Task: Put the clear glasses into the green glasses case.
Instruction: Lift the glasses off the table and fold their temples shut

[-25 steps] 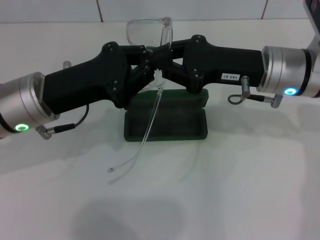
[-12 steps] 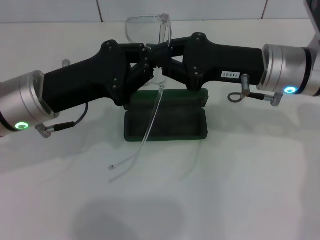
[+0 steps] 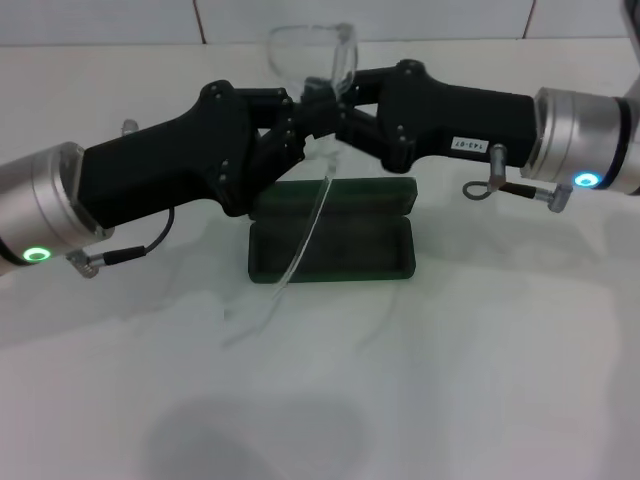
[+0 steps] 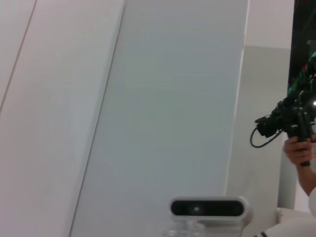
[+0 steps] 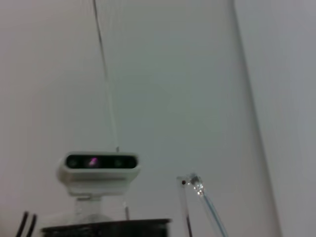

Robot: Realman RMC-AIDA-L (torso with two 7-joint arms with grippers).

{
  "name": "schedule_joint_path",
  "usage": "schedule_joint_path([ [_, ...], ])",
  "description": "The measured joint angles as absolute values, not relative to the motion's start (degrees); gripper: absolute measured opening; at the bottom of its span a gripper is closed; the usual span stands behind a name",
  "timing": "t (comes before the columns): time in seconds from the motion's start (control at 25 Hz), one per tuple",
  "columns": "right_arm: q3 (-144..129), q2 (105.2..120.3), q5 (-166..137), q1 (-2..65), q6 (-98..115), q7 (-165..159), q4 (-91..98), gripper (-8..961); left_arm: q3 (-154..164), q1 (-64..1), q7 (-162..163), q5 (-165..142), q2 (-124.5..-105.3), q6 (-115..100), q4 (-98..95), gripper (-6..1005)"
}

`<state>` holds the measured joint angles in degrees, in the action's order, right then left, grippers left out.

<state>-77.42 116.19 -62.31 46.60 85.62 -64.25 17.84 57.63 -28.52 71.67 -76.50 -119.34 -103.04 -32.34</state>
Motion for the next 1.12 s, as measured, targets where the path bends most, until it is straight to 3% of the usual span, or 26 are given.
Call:
schedule_joint_path([
  [0.2, -76.7, 115.53, -56.8, 43.1, 85.5, -62.7, 18.9, 113, 57.2, -28.1, 71.8, -76.1, -118.52, -107.3, -32.9, 42],
  [0.56, -65.5, 115.41, -56.0, 34.0, 98.6, -63.4, 22.9, 113, 55.2, -24.5, 72.1, -74.8, -114.4, -108.6, -32.6, 42],
  [0.92, -60.3, 115.79, -54.4, 32.0, 107.8, -64.0, 22.5, 113, 53.1, -22.6, 73.1, -76.2, -114.16, -109.0, -32.6, 42],
  [1.12, -60.9, 116.18, -51.0, 32.8, 107.7, -63.4, 21.7, 113, 56.2, -24.2, 73.2, -79.8, -115.64, -110.8, -32.6, 42],
])
